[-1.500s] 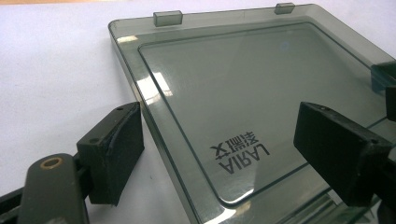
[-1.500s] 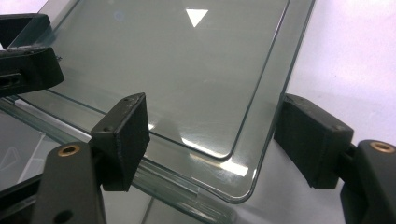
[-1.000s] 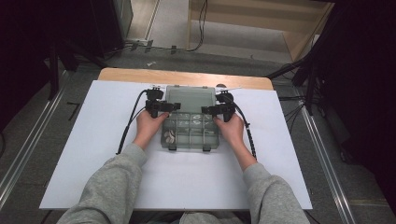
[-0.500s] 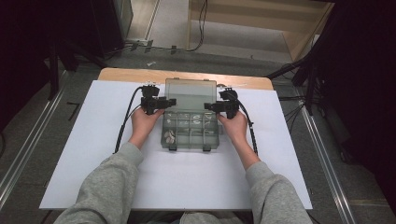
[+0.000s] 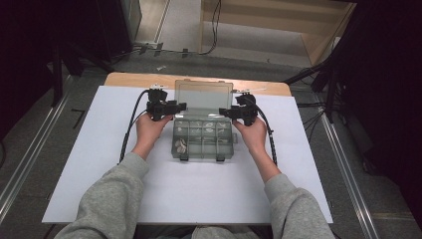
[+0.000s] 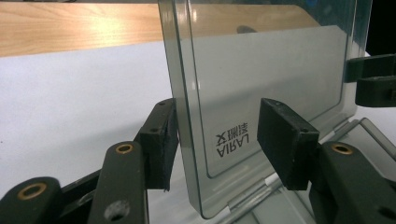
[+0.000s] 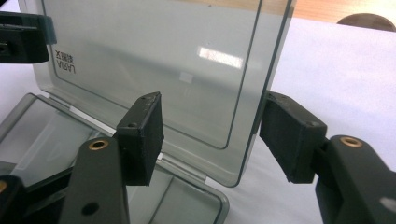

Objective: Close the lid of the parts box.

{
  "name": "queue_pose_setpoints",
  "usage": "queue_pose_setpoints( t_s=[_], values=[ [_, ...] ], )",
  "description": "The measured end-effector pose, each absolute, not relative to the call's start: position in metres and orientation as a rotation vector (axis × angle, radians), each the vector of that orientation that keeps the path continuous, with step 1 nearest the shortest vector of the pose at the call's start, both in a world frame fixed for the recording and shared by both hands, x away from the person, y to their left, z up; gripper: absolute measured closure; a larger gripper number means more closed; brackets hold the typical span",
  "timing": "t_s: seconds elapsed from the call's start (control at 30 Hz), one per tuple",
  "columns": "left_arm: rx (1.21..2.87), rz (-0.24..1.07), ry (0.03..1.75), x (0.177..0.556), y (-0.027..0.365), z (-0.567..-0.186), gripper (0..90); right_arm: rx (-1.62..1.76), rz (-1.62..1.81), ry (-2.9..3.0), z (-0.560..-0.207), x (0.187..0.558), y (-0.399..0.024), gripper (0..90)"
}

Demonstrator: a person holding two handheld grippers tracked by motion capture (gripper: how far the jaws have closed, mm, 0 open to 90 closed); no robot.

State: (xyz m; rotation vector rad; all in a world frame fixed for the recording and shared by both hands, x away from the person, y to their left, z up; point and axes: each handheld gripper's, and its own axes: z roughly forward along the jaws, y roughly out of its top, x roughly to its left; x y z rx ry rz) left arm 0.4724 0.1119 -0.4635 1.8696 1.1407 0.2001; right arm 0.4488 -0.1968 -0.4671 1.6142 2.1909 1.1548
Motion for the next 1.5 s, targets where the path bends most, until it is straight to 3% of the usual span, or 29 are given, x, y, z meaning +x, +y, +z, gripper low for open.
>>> queue_pose_setpoints(
  t_s=[0.3,0.67,1.5],
  values=[
    [1.853,0.188,1.096,0.465,0.117,-0.456,48.4,1.590,1.224,2.179,-0.462,0.440,-0.201,39.6],
    [1.912,0.261,1.054,0.456,0.112,-0.450,48.5,1.554,1.265,2.175,-0.457,0.434,-0.206,41.9],
    [1.911,0.221,1.023,0.441,0.118,-0.445,48.4,1.484,1.310,2.172,-0.453,0.418,-0.208,42.7]
  ],
)
